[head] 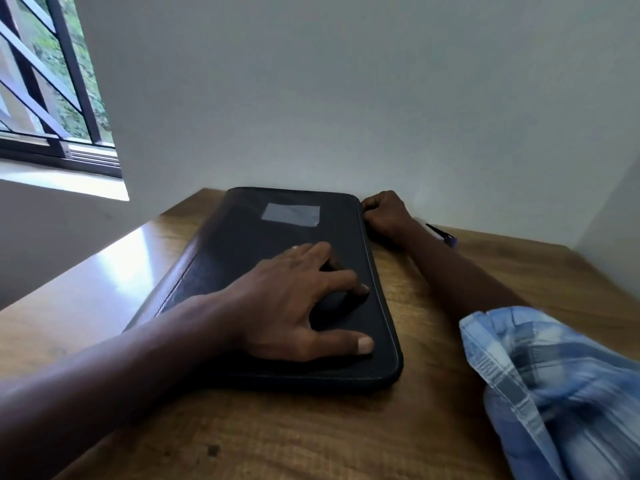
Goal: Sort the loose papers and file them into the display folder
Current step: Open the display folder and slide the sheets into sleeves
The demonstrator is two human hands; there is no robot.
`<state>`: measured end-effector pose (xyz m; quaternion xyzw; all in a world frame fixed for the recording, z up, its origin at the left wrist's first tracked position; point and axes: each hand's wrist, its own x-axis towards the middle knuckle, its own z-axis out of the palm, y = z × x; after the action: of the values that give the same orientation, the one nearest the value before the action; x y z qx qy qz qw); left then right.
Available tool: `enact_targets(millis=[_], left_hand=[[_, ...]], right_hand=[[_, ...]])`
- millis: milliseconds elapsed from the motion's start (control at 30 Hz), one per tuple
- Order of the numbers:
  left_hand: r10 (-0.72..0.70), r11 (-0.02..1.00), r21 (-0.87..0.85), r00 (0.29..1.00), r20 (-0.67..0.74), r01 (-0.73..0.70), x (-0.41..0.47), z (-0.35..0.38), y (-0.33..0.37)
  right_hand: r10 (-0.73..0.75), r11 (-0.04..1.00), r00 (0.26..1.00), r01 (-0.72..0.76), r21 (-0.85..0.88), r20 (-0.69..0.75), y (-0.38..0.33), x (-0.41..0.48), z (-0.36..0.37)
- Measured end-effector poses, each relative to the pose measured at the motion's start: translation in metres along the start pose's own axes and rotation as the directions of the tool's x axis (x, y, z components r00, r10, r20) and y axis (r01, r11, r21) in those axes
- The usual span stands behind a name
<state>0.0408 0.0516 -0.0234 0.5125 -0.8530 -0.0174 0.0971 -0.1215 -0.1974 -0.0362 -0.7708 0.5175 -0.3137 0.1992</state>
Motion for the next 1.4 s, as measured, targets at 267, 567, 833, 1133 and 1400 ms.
enact_targets(millis=[267,567,833,1133,1400], left_hand=[[-0.019,1.000,-0.016,1.000,0.003,0.019,-0.004,-0.004,0.004],[0.055,0.985,-0.163,0.997,0.046,-0.046,-0.034,-0.020,0.003],[-0.145,0.989,-0.020,0.988,0.057,0.146,0.025,-0.028,-0.003],[-0.181,0.982,0.070,0.975,0.132,0.173,0.062,0.000,-0.023],[-0.158,0.983,0.121,0.974,0.164,0.139,0.062,0.006,-0.024]], right_hand=[[-0.042,0.999,0.999,0.042,-0.033,0.004,0.005,0.003,0.004],[0.021,1.000,0.997,-0.022,-0.009,-0.068,0.013,-0.057,-0.018],[0.144,0.989,0.977,-0.146,-0.004,-0.155,0.011,-0.117,-0.032],[0.217,0.971,0.956,-0.231,-0.054,-0.199,0.010,-0.125,-0.042],[-0.068,0.994,0.990,0.057,0.095,0.120,0.033,-0.083,-0.061]])
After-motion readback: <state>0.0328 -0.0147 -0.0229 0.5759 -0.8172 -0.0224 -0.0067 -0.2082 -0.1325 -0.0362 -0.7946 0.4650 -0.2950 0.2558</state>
